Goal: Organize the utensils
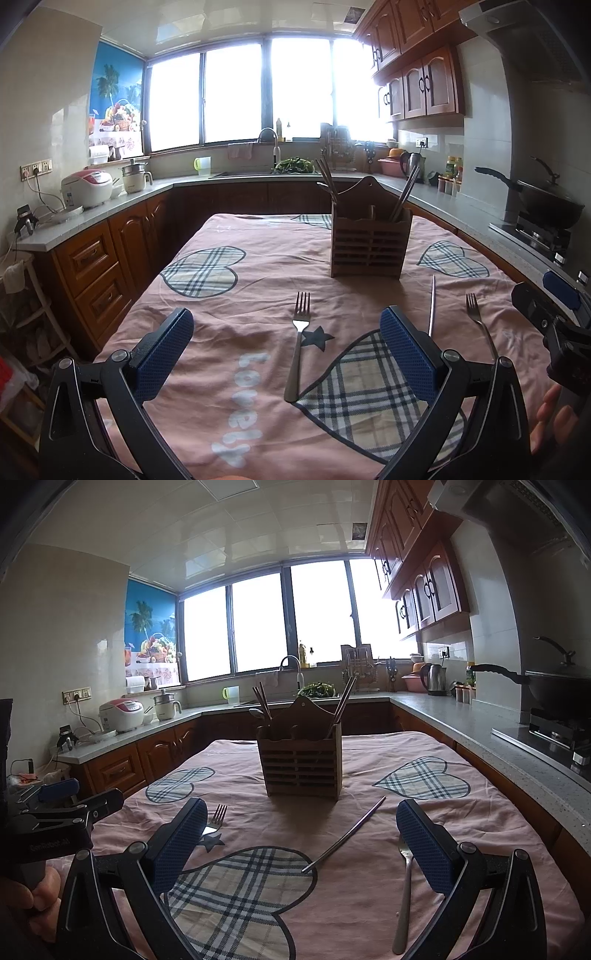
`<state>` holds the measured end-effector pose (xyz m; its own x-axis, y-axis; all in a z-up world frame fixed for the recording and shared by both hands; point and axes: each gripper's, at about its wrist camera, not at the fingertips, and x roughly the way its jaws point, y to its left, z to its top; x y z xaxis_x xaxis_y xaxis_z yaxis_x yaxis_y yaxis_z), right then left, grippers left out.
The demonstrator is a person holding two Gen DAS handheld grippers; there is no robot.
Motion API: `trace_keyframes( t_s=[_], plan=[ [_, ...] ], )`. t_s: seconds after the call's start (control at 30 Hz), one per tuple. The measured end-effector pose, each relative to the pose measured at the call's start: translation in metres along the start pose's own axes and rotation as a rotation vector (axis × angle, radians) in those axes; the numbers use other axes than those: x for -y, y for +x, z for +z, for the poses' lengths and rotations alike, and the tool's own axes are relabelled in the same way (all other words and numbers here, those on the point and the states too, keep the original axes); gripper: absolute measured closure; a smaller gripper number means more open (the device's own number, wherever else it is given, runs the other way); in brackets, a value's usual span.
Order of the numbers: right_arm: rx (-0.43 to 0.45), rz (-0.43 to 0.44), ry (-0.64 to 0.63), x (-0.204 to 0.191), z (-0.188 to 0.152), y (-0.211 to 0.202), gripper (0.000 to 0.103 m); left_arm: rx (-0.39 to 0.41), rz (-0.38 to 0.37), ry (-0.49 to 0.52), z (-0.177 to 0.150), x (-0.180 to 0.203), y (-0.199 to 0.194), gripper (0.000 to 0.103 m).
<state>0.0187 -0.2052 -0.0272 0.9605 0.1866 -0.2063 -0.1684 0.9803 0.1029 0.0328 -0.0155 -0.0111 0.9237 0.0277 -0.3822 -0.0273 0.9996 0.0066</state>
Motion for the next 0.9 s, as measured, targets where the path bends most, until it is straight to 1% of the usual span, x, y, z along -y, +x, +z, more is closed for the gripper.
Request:
trace_keyframes(
  t_s=[0.9],
  plan=[
    [-0.002,0.005,0.002,-0.0012,-0.0009,0.0024,0.0,-0.001,-0.002,0.004,-0.0012,0.0013,0.0016,0.0]
  ],
)
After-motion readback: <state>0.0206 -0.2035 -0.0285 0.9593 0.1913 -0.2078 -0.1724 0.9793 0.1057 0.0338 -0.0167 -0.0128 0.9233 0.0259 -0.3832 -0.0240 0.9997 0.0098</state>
